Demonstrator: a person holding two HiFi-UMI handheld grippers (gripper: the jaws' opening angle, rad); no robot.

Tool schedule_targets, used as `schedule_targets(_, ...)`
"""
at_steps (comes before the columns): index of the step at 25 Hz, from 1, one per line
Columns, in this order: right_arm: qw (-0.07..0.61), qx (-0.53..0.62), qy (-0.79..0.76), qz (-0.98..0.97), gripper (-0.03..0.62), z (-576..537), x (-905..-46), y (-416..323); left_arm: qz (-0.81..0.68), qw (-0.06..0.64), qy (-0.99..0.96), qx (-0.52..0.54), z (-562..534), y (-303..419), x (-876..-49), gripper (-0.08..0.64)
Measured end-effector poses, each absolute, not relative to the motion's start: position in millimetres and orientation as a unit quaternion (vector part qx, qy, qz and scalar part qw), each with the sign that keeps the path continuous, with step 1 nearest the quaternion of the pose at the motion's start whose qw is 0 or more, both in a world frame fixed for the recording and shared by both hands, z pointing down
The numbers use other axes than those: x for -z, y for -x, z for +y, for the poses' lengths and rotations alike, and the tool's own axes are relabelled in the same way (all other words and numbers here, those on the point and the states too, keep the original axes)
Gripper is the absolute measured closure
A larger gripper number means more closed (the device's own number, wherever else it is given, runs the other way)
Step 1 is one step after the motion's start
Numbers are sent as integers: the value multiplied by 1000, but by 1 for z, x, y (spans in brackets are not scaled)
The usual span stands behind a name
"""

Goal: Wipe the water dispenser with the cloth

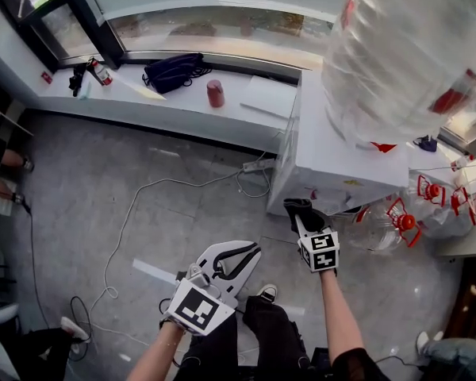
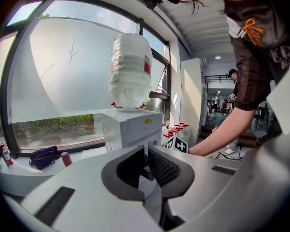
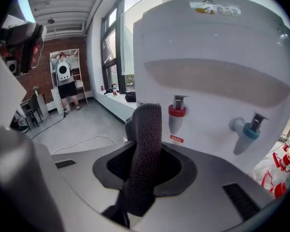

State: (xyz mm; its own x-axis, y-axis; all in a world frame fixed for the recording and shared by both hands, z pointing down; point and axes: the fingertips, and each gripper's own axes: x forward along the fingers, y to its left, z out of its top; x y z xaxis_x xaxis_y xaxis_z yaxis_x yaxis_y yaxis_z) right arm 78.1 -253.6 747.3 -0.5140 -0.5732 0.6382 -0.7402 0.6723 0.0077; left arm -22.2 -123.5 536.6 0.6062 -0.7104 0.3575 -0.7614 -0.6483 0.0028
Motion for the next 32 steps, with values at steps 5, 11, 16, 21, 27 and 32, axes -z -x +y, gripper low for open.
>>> schedule_targets(5,308,-144,-392,-855,479,-270,-771,-53,-406,76,-894,-171,-121,35,-555,535)
schedule_targets(11,334,-154,-388,-845,479,-283,-805,-61,-400,89,-895,-175,-120,38,-568,535)
schedule_targets(16,362,-163,-406,-823,479,-293,-822,-108,-383,92,-902,-180,-122,25,-571,535)
schedule_targets(21,355,-175,-462,-793,479,-312,-816,-169,-372,86,-909,-170,-125,8,-568,535)
schedule_targets(27,351,-195,-516,-757,479,-313,-805,-246,-355,90,-914,-173,-123,-11,-568,535)
schedule_targets(32,332,-222,-563,-723,479,-301,-800,-300,-340,93,-919,-175,-121,-23,-566,535)
